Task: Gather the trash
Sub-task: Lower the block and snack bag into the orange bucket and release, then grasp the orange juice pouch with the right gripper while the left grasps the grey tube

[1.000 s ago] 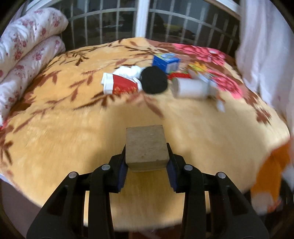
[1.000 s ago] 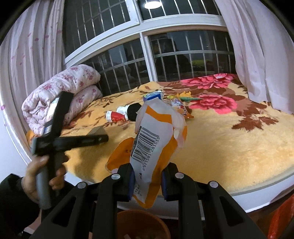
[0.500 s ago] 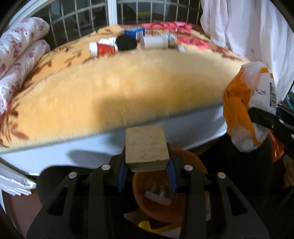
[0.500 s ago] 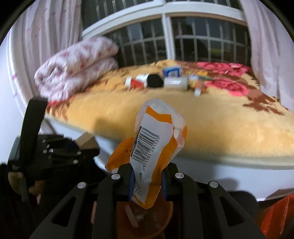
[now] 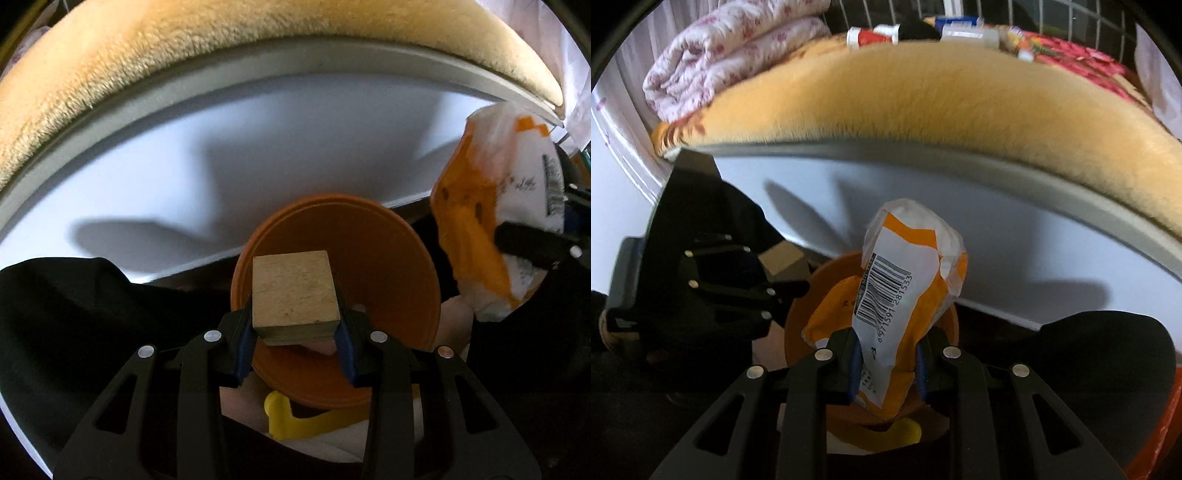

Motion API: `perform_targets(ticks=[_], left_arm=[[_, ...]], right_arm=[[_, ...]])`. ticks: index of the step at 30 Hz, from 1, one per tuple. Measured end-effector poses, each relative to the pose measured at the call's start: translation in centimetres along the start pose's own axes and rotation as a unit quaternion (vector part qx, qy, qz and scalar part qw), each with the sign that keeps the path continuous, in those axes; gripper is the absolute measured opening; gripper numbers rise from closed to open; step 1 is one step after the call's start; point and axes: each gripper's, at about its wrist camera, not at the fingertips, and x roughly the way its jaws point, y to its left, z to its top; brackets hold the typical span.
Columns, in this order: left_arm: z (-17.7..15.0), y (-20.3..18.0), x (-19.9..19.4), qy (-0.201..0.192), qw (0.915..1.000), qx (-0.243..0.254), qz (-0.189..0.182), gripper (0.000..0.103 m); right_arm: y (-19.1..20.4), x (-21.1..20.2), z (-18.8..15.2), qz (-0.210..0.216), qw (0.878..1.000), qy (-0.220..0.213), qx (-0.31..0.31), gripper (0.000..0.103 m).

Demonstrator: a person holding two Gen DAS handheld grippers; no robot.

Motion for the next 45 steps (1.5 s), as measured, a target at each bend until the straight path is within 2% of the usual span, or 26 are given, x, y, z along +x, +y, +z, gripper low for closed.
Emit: perform_targets(ticks=[8,9,11,12,13,14,21,24,27,30,32,34,37,41,45], left_arm=[[0.2,0.5,1.2,0.02,0.9997,-0.008,-0.008,0.036],[0.1,0.7,1.3,0.022,0.9997,-0.007,-0.008,0.036],[0.2,0.6,1.4,0.027,0.9996,-0.004,-0.003,0.039],[0.2,0.5,1.6,0.032,0.9995,-0.001,0.001,0.061],[0.2,0.5,1.8,0.039,0.9992,0.001,0.014,0.086],[0.2,0.4,1.9,0.04,0.999,0.002,0.02,0.089],[0.4,0.4,2.2,0.045,0.9989,-0.004,0.012,0.089],[0.6,0.6,1.6,0.036,0.9992,-0.009,0.013,0.089],[0.8,0.8,-0.3,0.006,0.9998,-0.011,0.015,0.089],[1.2,1.0,-4.2,-0.053,0.9985,-0.009,0.002,0.089],[1.6,1.1,-7.0,-0.105,0.9944,0.002,0.009,0.089],[2.2,1.1,-9.3,-0.15,0.988,0.015,0.033,0.093],[3.6,1.2,-11.1,-0.176,0.9831,0.019,0.047,0.093],[5.3,2.7,-11.7,-0.188,0.9821,-0.009,0.017,0.093],[6.4,3.4,-11.2,-0.195,0.9804,-0.026,0.012,0.093]], right_arm=[[-0.1,1.7,0.4,0.005,1.0,0.03,-0.007,0.023],[0.0,1.9,0.4,0.004,0.999,0.033,-0.006,0.025],[0.0,2.4,0.4,0.003,0.999,0.043,-0.007,0.042],[0.0,2.5,0.4,0.001,0.999,0.047,-0.007,0.059],[-0.1,2.6,0.3,-0.006,0.999,0.046,-0.007,0.062],[0.1,2.6,0.4,-0.009,0.999,0.046,-0.008,0.062],[-0.5,1.3,-0.4,-0.033,0.999,0.038,-0.006,0.062],[-0.2,-1.3,-0.2,-0.032,0.999,-0.004,-0.014,0.062],[-0.1,-4.6,0.8,-0.02,0.998,-0.059,-0.019,0.065],[-1.2,-8.4,3.1,-0.026,0.991,-0.127,-0.018,0.079],[-3.0,-10.4,5.9,-0.042,0.985,-0.167,-0.013,0.081],[-4.9,-11.1,8.8,-0.062,0.98,-0.19,-0.009,0.081],[-7.5,-10.8,14.2,-0.084,0.973,-0.213,-0.001,0.081],[-10.1,-9.0,21.6,-0.091,0.974,-0.207,0.02,0.079],[-12.6,-5.5,27.8,-0.088,0.984,-0.151,0.041,0.074]])
